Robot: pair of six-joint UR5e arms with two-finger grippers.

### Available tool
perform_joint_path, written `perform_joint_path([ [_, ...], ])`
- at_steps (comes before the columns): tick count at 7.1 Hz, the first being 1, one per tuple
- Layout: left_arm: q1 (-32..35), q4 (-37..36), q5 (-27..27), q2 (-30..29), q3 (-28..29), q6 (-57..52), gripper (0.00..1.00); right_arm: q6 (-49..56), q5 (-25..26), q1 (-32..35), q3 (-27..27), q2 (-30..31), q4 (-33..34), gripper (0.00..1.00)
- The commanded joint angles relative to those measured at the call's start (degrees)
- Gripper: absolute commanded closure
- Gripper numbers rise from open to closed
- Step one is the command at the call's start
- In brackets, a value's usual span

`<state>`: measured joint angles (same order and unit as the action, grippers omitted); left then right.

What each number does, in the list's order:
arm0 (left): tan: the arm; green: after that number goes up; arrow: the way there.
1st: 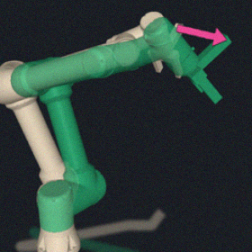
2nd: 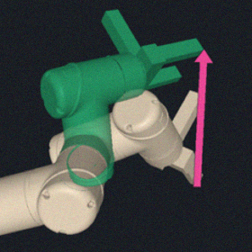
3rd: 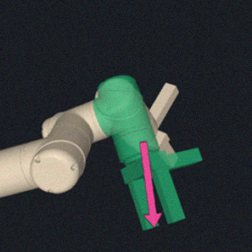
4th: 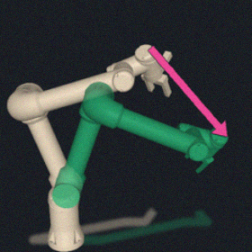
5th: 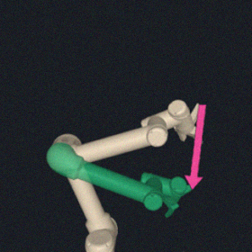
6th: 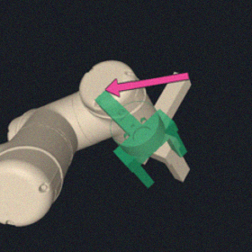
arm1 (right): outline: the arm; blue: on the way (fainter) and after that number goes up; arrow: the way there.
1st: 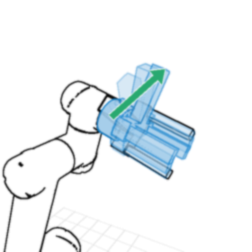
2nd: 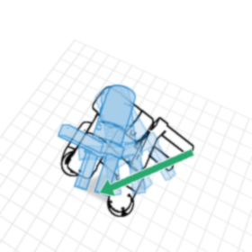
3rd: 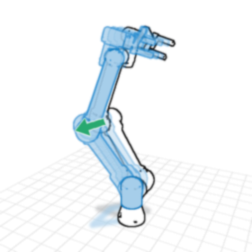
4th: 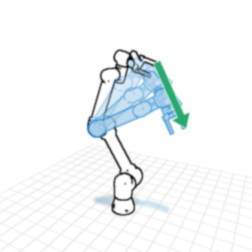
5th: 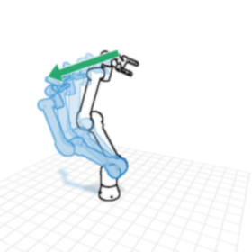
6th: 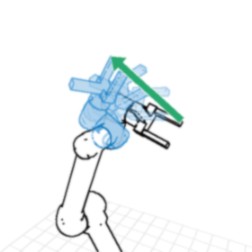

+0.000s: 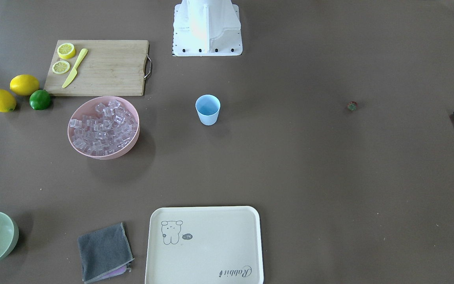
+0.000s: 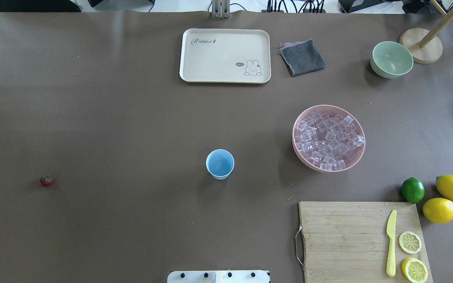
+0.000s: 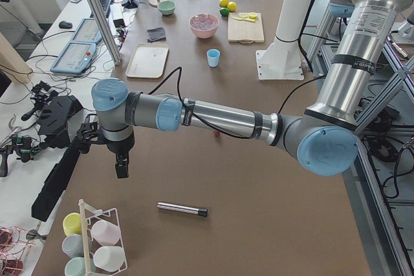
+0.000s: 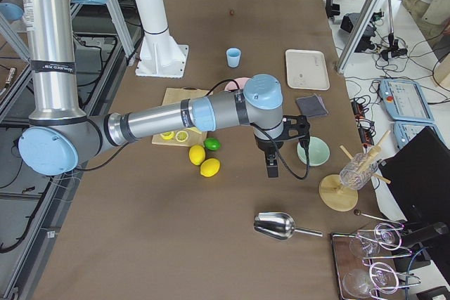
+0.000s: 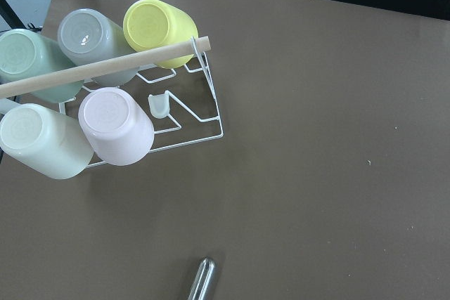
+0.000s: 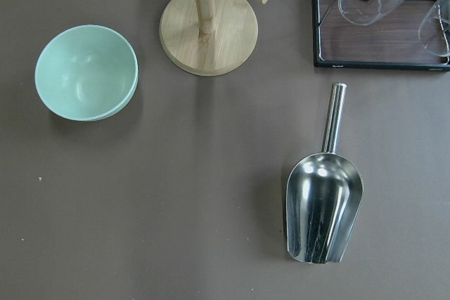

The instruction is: Mash ice and strawberries in cup

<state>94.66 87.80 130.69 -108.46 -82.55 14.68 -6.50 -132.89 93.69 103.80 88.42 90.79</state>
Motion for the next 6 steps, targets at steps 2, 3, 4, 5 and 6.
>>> perform_joint_path([
  [2, 0.00, 1.23, 0.00, 0.00, -0.07, 0.00, 0.02, -0.09, 0.09, 0.00, 0.00, -0.09, 0.00, 0.00],
  [3, 0.00, 1.23, 0.00, -0.26, -0.50, 0.00, 0.02, -0.09, 0.09, 0.00, -0.09, -0.61, 0.00, 0.00],
  [4, 0.00, 2.71, 0.00, -0.52, -1.12, 0.17, 0.02, -0.26, 0.09, 0.09, 0.00, -0.79, -0.09, 0.00],
  [5, 0.00, 3.33, 0.00, -0.35, -1.56, 0.00, 0.02, -0.44, 0.09, 0.00, -0.09, -0.79, -0.09, 0.00],
  [6, 0.00, 3.34, 0.00, -0.44, -1.39, 0.00, 0.02, -0.44, 0.09, 0.09, 0.09, -0.70, -0.17, 0.00],
])
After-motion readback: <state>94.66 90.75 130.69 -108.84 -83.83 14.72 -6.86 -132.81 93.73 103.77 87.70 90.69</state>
